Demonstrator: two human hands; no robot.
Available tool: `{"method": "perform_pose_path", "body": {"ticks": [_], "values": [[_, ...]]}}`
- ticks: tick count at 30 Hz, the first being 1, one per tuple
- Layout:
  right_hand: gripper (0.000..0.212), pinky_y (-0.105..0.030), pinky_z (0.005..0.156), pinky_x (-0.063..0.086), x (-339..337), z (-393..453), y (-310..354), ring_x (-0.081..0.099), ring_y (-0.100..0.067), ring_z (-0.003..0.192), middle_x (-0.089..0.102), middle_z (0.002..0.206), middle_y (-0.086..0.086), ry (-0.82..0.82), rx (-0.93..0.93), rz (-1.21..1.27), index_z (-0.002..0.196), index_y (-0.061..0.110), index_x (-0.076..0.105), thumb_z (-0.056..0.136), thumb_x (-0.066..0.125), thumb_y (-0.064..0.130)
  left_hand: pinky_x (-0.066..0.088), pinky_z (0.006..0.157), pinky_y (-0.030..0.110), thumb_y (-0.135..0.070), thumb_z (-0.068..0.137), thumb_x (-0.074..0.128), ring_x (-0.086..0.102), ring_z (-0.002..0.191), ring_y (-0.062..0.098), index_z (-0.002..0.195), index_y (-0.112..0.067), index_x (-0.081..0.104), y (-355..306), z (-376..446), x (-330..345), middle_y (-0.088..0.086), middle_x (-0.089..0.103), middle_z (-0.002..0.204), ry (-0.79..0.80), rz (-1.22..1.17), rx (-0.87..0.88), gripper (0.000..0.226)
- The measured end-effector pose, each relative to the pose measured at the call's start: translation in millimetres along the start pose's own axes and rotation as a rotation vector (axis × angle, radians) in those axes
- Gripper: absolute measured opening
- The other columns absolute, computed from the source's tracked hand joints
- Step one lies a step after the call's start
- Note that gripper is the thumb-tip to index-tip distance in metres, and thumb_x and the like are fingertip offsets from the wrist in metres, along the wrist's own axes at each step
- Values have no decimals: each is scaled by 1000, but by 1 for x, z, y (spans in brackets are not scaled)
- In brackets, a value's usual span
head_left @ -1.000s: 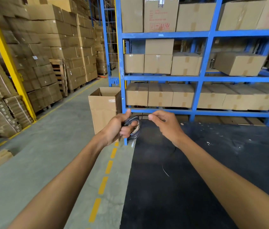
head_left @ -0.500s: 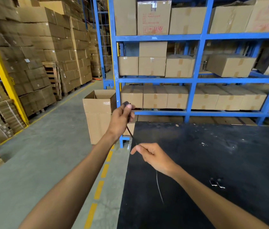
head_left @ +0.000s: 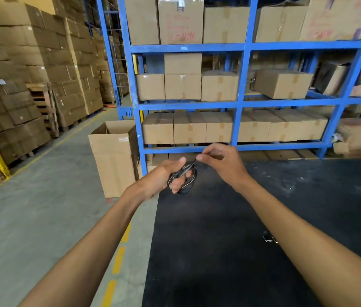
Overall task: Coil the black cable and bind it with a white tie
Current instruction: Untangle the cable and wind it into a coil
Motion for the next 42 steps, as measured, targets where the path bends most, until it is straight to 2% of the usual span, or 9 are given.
{"method": "perform_pose_path", "body": {"ticks": [5, 9, 14, 19, 23, 28, 34, 39, 42], "values": [[28, -14, 38, 29, 34, -17, -35, 36, -2, 38, 52, 54, 1, 122, 243, 221, 81, 19, 69, 101, 53, 31, 37, 47, 20, -40, 101, 32, 33, 43, 6, 81, -13, 56, -17, 17, -1, -9, 37, 50, -40, -528, 135, 41], [30, -16, 41, 26, 56, -37, -43, 30, -4, 41, 36, 53, 2, 220, 183, 132, 94, 16, 67, 106, 42, 27, 42, 58, 22, -34, 105, 27, 41, 53, 9, 97, -8, 56, -25, 31, -10, -6, 44, 59, -219, -684, 290, 40], [23, -25, 55, 32, 61, -50, -41, 31, -3, 50, 33, 60, 9, 393, 125, -65, 108, 20, 64, 106, 41, 23, 47, 69, 29, -27, 104, 36, 53, 62, 12, 107, -4, 60, -23, 45, -33, -2, 59, 71, -645, -192, 325, 33], [21, -34, 65, 43, 42, -44, -17, 45, -9, 60, 46, 64, 9, 544, 9, -277, 105, 23, 62, 105, 42, 29, 54, 80, 40, -25, 100, 49, 63, 75, 29, 99, 0, 61, -12, 48, -36, 14, 68, 79, -774, 330, 262, 28], [25, -34, 64, 41, 4, -26, -3, 53, -5, 65, 56, 69, 10, 490, -98, -477, 99, 22, 68, 102, 47, 35, 48, 68, 24, -29, 99, 51, 63, 62, 9, 82, -3, 59, 10, 53, -22, 2, 68, 68, -494, 576, 88, 31], [21, -23, 63, 39, -40, 4, 13, 58, 7, 69, 65, 72, 24, 326, -195, -506, 90, 33, 74, 94, 56, 43, 44, 66, 22, -24, 105, 31, 50, 59, 16, 93, -5, 63, 25, 53, 32, 1, 55, 58, -96, 287, 11, 39], [24, -47, 68, 53, -66, 21, -2, 65, -13, 71, 70, 73, 8, 112, -144, -324, 82, 29, 74, 90, 60, 47, 43, 56, 23, -35, 102, 31, 40, 51, 13, 84, -10, 55, 0, 53, 58, -3, 45, 55, -56, -262, 54, 40], [35, -39, 59, 41, -50, -5, -40, 43, -9, 51, 46, 52, 9, 41, 5, -195, 65, 40, 59, 99, 48, 38, 43, 57, 23, -34, 101, 35, 39, 53, 12, 88, -11, 56, -23, 56, 59, -3, 41, 59, -68, -470, 158, 34], [33, -36, 59, 39, -33, -29, -56, 43, -12, 52, 43, 51, 8, 82, 64, -170, 77, 36, 65, 102, 45, 32, 44, 60, 23, -31, 104, 31, 41, 57, 12, 93, -10, 55, -34, 60, 54, -4, 43, 62, -116, -527, 233, 34]]}}
Point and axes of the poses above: each hand's wrist, its own z-axis towards the middle knuckle, its own x-axis out of the palm, y = z × x, the point moved 6 cm from there along z, towards the middle knuckle
